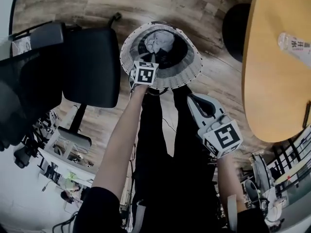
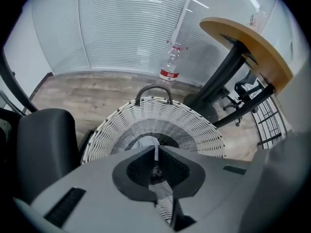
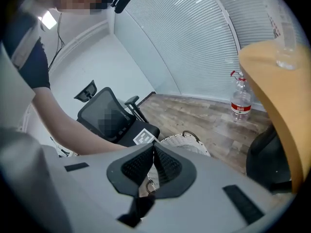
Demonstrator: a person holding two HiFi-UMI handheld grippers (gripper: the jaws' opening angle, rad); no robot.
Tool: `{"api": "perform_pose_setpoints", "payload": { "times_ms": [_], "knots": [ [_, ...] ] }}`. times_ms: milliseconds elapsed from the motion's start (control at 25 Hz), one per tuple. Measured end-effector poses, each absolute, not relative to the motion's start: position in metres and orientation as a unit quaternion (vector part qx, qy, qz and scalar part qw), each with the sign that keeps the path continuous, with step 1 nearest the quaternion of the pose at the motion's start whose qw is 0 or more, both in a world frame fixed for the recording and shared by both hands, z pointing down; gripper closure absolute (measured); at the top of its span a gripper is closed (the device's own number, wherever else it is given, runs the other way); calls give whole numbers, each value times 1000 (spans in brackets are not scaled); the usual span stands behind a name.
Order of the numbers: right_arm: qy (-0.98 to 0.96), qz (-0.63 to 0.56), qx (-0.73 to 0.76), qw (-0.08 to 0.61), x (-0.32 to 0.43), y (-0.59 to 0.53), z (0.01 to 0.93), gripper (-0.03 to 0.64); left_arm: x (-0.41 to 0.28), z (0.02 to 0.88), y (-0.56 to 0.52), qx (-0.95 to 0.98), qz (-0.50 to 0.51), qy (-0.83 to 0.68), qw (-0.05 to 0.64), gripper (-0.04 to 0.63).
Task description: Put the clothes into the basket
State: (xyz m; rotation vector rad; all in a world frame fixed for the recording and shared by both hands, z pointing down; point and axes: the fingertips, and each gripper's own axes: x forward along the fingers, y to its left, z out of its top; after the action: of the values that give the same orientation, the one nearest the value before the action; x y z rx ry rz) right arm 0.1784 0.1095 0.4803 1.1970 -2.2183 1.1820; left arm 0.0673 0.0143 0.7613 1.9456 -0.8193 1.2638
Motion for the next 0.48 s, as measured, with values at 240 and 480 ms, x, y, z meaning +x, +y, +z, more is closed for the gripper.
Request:
{"api": "perform_pose_setpoints", "payload": {
  "times_ms": [240, 480],
  "knots": [
    [-783, 400, 440, 181, 186, 116, 438, 600, 54, 700, 35, 743, 485, -316, 337, 568],
    [-792, 368, 448, 190, 187, 122, 406, 598, 39, 646, 41, 753, 477, -313, 329, 578]
  ]
}}
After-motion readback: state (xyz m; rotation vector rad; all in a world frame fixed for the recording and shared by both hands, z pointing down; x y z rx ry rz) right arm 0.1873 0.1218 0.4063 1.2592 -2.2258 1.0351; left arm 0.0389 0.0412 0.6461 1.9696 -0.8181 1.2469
